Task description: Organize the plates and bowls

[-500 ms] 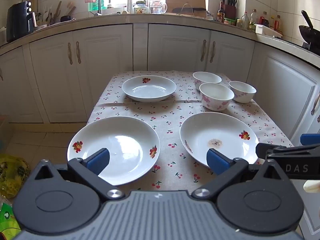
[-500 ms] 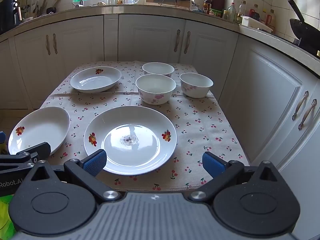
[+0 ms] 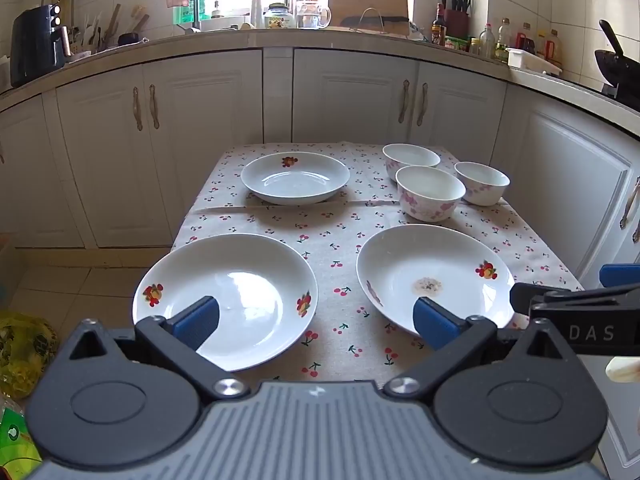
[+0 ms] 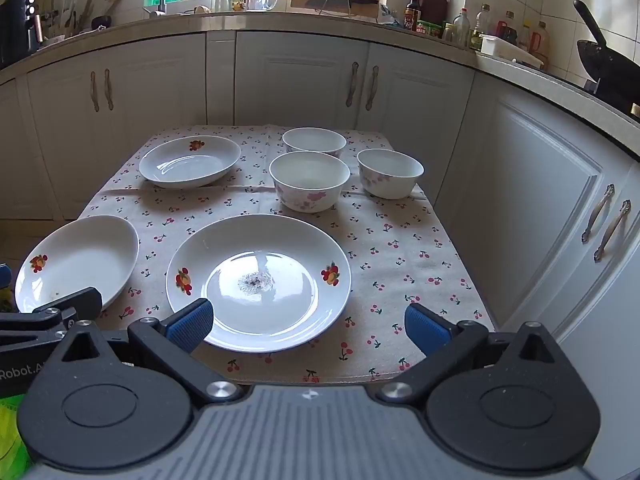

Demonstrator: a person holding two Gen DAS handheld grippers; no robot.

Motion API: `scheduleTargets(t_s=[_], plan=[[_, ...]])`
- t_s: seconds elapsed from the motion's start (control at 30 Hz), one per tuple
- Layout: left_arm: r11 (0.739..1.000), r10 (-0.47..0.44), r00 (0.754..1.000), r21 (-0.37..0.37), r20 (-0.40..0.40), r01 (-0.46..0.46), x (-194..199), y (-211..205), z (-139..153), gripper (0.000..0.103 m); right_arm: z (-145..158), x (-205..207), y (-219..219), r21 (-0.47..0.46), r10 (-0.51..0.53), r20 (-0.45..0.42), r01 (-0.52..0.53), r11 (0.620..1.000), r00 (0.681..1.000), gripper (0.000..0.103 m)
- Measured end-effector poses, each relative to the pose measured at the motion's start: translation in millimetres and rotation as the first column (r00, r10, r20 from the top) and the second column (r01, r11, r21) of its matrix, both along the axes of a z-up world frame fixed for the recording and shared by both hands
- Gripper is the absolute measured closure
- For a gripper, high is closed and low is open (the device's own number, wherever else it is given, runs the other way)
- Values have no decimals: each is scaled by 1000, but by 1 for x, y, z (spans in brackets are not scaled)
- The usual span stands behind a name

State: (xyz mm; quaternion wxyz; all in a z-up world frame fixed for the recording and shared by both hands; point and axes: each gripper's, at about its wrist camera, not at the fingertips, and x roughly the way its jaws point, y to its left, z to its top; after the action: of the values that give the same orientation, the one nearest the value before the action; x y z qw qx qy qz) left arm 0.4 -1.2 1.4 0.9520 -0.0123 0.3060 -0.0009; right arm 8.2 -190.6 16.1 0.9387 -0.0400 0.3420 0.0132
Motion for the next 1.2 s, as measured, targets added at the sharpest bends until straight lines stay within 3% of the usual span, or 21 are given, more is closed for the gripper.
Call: scheduleTargets(t_s=[1.2], plan=[[1000, -4, 1000, 0, 12, 4, -6, 1, 8, 1, -4, -1, 2, -6, 1, 9, -1, 1000, 1000, 0]])
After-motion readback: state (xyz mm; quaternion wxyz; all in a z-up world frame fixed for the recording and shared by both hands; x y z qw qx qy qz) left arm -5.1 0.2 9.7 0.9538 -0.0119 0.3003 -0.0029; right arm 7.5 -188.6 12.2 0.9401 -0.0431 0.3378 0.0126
